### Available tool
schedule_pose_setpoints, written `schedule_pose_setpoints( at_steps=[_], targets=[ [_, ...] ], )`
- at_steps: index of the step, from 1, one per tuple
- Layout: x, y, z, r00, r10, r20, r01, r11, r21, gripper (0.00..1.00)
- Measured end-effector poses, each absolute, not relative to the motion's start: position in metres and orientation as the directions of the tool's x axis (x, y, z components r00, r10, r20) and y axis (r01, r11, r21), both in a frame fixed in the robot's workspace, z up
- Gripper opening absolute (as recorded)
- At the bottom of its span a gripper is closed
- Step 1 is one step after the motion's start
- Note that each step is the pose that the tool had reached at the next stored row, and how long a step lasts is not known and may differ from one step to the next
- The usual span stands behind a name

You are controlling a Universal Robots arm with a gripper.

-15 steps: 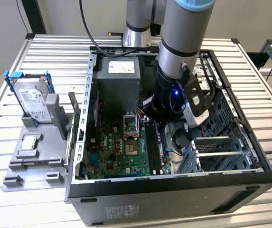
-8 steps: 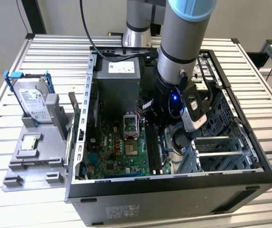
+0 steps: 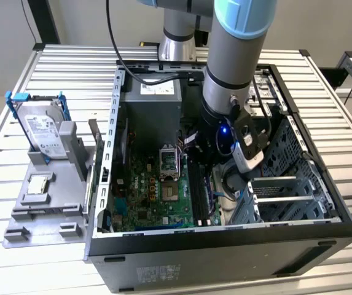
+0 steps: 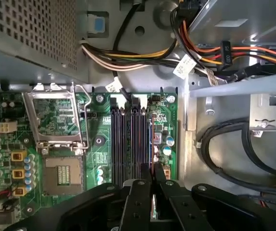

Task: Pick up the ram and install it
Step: 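Insert the ram into the slot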

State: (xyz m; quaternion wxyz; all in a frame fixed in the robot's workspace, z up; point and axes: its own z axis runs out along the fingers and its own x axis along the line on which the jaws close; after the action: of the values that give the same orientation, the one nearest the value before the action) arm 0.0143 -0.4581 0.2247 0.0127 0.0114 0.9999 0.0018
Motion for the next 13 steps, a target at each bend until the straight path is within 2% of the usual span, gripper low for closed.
schedule_pose_setpoints(
  at_steps=[13],
  targets=[
    [0.0102, -0.4571, 0.2182, -0.999, 0.023, -0.023, 0.023, 1.000, 0.003, 0.00]
  ],
)
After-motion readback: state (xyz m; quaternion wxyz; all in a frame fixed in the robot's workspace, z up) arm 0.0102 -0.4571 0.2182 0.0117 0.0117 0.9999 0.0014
